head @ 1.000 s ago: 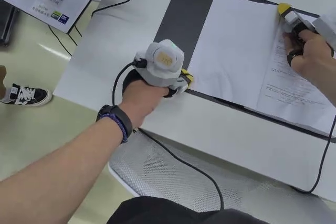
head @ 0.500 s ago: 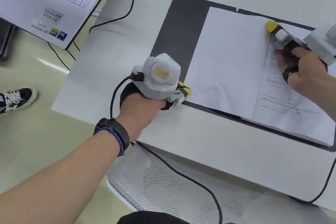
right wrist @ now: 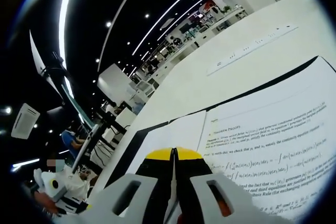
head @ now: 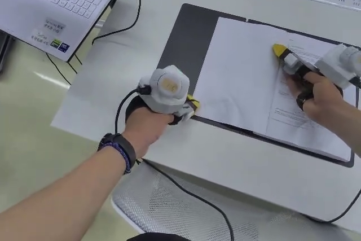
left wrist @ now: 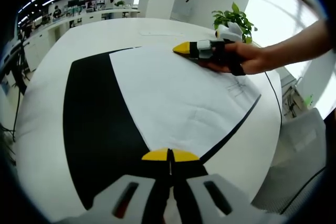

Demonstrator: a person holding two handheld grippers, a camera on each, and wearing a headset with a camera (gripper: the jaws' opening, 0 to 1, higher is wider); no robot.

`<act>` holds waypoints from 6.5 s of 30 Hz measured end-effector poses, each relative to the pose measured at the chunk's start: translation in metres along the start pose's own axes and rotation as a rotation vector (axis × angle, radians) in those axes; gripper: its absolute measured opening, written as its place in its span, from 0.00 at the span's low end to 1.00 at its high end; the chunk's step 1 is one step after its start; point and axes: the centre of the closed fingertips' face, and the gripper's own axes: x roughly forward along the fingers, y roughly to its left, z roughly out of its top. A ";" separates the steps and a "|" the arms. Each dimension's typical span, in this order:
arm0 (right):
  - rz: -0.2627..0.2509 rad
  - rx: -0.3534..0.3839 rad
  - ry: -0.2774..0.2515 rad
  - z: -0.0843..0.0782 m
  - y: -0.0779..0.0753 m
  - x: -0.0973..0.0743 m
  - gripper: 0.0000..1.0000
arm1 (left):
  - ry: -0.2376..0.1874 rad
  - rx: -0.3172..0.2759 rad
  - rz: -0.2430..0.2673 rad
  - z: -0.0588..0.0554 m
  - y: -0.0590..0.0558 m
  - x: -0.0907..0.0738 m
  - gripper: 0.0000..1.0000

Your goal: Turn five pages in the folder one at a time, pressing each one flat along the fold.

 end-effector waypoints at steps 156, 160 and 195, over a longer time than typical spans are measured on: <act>-0.103 -0.294 -0.030 -0.009 0.043 -0.242 0.52 | -0.135 0.150 -0.003 0.081 -0.024 -0.095 0.45; -0.121 -0.301 -0.037 -0.006 0.043 -0.253 0.57 | -0.130 0.175 0.008 0.082 -0.021 -0.108 0.53; -0.226 -0.340 0.012 -0.032 0.025 -0.318 0.71 | -0.117 0.194 0.048 0.067 -0.043 -0.122 0.76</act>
